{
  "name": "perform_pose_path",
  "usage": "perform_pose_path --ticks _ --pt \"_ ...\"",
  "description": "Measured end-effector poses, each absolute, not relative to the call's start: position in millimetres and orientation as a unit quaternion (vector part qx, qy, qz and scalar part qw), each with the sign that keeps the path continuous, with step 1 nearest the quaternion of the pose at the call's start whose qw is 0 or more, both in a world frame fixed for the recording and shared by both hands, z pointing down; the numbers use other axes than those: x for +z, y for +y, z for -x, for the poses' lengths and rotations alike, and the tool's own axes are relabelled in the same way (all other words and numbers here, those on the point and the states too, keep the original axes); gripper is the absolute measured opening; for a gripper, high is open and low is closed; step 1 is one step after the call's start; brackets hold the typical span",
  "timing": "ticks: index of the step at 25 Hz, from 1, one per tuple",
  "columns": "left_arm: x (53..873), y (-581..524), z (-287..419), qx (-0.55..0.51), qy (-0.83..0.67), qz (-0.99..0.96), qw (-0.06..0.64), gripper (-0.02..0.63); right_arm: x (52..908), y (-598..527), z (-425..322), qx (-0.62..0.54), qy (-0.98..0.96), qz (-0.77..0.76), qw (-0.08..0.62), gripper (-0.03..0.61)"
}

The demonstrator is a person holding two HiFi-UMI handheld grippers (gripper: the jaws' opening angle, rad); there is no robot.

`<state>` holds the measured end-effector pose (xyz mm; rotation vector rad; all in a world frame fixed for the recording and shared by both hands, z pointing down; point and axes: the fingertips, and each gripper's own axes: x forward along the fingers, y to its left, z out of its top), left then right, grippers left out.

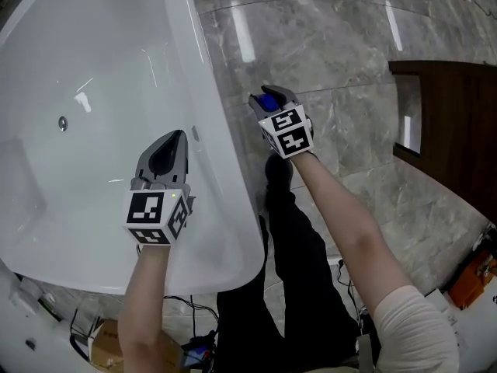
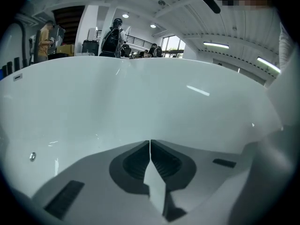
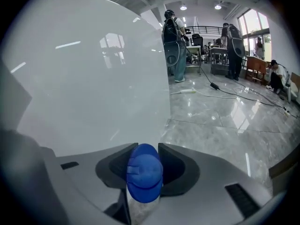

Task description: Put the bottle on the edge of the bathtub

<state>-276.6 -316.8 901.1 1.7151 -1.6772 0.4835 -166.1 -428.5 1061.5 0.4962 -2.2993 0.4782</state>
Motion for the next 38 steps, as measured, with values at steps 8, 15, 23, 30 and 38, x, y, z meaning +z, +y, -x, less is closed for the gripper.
perform_pose_path --ticks 8,15,23,30,38 --pt "906.8 -315.5 276.0 0.157 -0.644 -0.658 0.356 0.061 1123.4 -414.5 169.0 0.185 -0.881 -0.182 0.396 0.143" --pt "905.1 -318.7 272.6 0.168 -0.643 -0.670 0.331 0.061 1155.8 -401.1 169.4 0.160 -0.875 -0.154 0.430 0.143" --pt "905.1 -315.2 274.4 0.172 -0.644 -0.667 0.334 0.061 1183.9 -393.3 167.9 0.151 -0.866 -0.136 0.458 0.141" --pt "901.2 -314.5 281.1 0.170 -0.648 -0.664 0.331 0.061 1187.3 -392.2 184.5 0.160 -0.869 -0.119 0.452 0.135" --pt "896.6 -302.5 283.5 0.185 -0.643 -0.664 0.334 0.061 1162.9 -392.6 178.5 0.188 -0.873 -0.124 0.433 0.216"
